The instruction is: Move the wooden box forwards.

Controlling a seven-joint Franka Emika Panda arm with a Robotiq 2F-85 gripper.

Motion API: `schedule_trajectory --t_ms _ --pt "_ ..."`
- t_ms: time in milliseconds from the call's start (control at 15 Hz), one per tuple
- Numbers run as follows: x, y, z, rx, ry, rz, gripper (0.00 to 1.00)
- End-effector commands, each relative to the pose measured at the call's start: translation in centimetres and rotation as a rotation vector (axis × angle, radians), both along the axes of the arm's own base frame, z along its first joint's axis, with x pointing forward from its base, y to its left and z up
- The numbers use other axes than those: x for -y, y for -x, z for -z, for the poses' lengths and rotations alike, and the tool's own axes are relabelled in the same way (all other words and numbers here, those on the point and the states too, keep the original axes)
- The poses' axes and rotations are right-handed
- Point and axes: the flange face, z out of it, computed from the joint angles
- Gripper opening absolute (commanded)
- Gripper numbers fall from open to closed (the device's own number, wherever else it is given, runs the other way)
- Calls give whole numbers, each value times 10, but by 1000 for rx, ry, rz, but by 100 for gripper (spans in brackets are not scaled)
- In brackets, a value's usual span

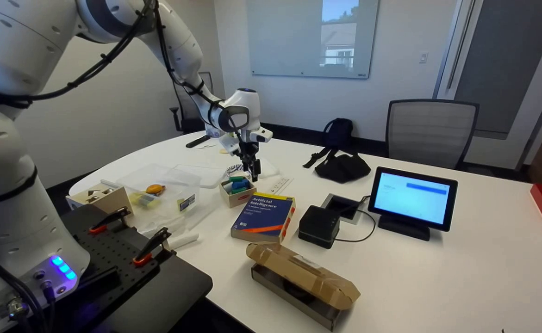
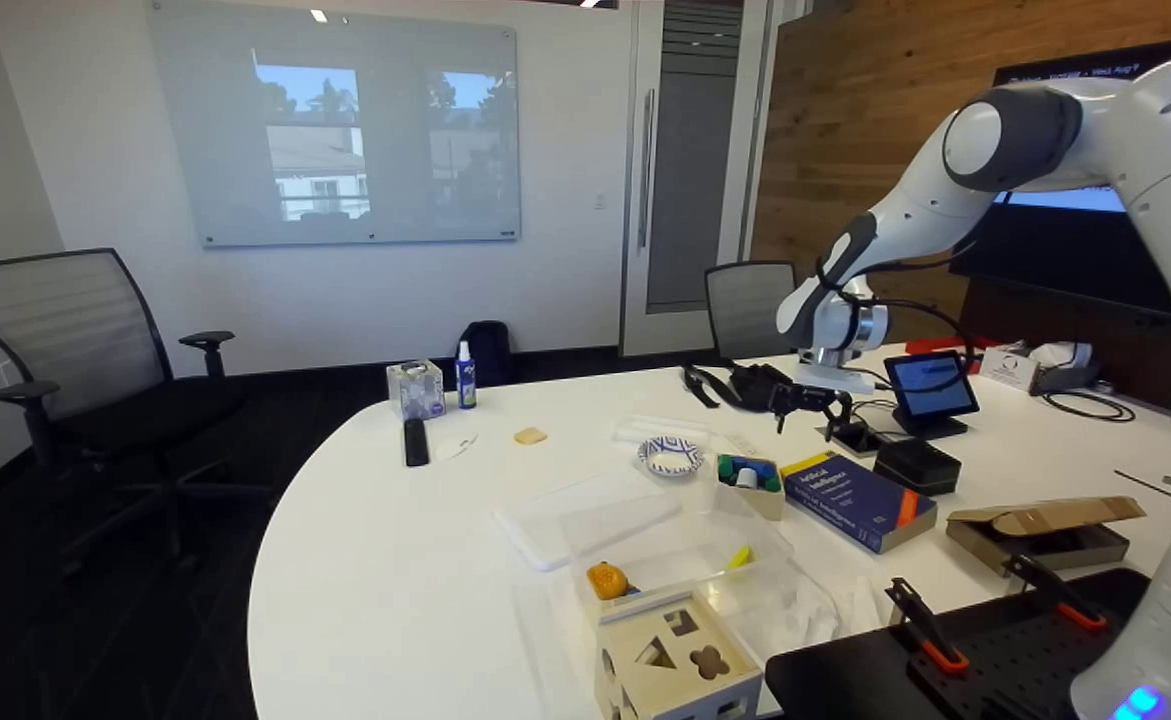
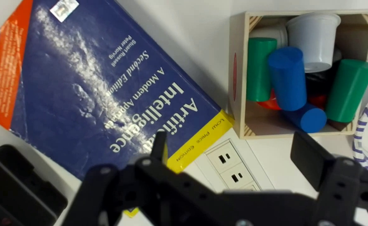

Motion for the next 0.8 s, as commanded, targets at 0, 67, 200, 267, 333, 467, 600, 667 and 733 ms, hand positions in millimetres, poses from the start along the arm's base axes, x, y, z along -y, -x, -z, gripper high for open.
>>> schedule_trajectory --t_ms 0,67,200,267,333,467,600,667,733 --pt "1 -3 15 1 30 85 100" --pt "1 -3 20 0 36 105 100" --pt "-3 -6 32 -4 38 143 100" --pt "-5 -8 38 -12 37 161 100" --pt "-8 -10 44 -20 35 174 100" --pt "-14 -15 55 -28 39 199 100" --pt "-19 -20 64 -32 45 221 100" --pt "-20 -23 67 -29 50 233 100" --pt "-20 -24 71 -30 53 246 100"
